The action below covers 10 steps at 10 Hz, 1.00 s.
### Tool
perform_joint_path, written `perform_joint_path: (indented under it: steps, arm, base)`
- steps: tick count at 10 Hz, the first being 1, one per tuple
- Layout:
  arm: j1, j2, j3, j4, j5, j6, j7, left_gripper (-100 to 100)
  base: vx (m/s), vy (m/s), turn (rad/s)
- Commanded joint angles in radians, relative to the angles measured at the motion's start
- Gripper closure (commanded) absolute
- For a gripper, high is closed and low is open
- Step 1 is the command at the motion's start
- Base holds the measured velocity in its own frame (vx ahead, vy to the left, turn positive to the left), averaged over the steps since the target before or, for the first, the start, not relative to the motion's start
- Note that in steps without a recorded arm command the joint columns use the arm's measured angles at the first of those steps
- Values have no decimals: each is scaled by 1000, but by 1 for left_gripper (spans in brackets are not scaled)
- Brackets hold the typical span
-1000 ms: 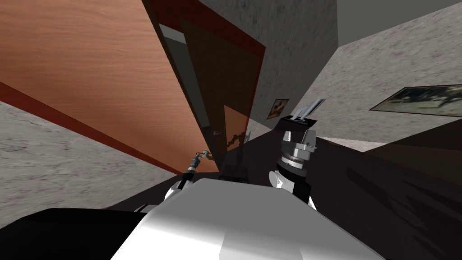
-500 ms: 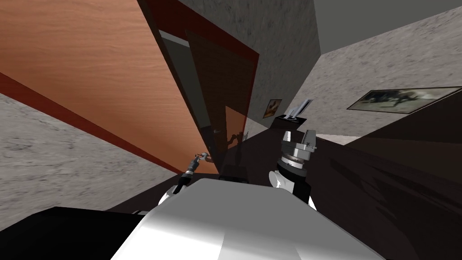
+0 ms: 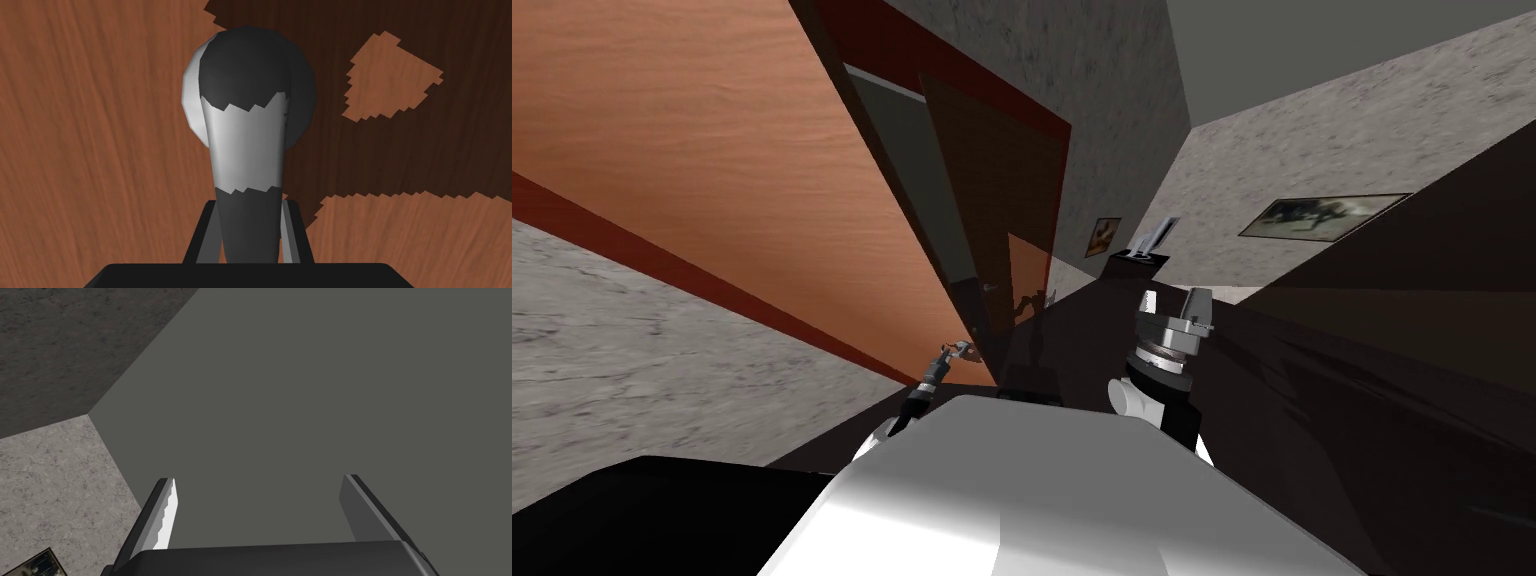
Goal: Pull the door open
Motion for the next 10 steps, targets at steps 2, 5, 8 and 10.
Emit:
perform_joint_path:
  steps: [2, 5, 8, 10]
  arm:
    - [31, 1, -18, -2, -10, -40, 13, 100]
    - [47, 7, -27, 7, -15, -74, 23, 100]
    - [23, 8, -22, 32, -12, -69, 17, 100]
    - [-2, -1, -21, 35, -10, -46, 8, 100]
  base:
    - [-180, 47, -141]
    - [-137, 51, -104]
    - [-140, 50, -119]
    - [-227, 35, -156]
